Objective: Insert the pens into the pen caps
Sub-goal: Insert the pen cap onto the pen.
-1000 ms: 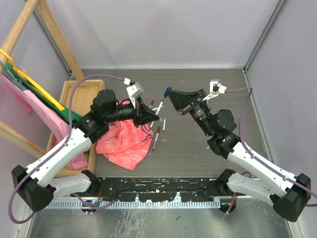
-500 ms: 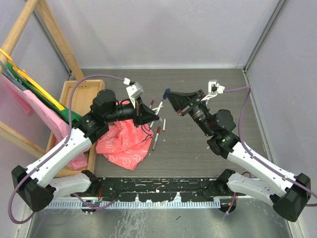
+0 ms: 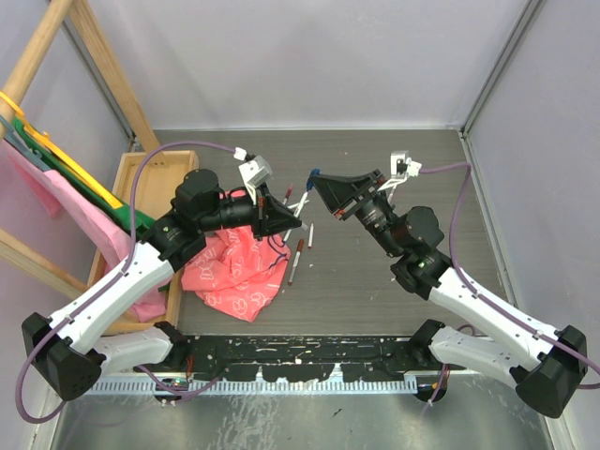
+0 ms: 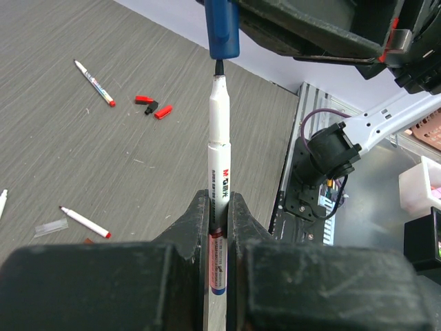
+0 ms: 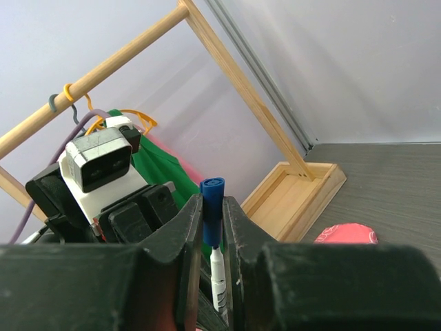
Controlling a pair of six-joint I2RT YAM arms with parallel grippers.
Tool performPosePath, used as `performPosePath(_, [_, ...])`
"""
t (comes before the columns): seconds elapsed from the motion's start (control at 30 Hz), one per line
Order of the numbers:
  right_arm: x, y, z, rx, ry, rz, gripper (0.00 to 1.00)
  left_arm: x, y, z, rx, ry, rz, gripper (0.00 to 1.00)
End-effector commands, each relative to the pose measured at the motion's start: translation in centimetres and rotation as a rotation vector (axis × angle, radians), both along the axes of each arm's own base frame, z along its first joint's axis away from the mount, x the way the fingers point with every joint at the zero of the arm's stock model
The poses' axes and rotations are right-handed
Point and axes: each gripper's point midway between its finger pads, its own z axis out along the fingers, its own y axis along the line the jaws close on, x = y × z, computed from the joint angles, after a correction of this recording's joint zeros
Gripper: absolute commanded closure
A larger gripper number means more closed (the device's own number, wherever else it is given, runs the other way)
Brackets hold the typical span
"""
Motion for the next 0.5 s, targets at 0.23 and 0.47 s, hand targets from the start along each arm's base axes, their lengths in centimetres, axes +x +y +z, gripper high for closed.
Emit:
performPosePath(0.23, [-0.16,0.07,0.33,0.016,-0.009,0.015,1.00,-0.16,0.35,2.51,-0.044,-0.084,0.010,1.00])
performPosePath(0.47, [-0.79,0.73,0.10,0.013,-0.005,0.066,1.00,-0.07,0.33,2.47,-0.043,-0.082,0.013,1.00])
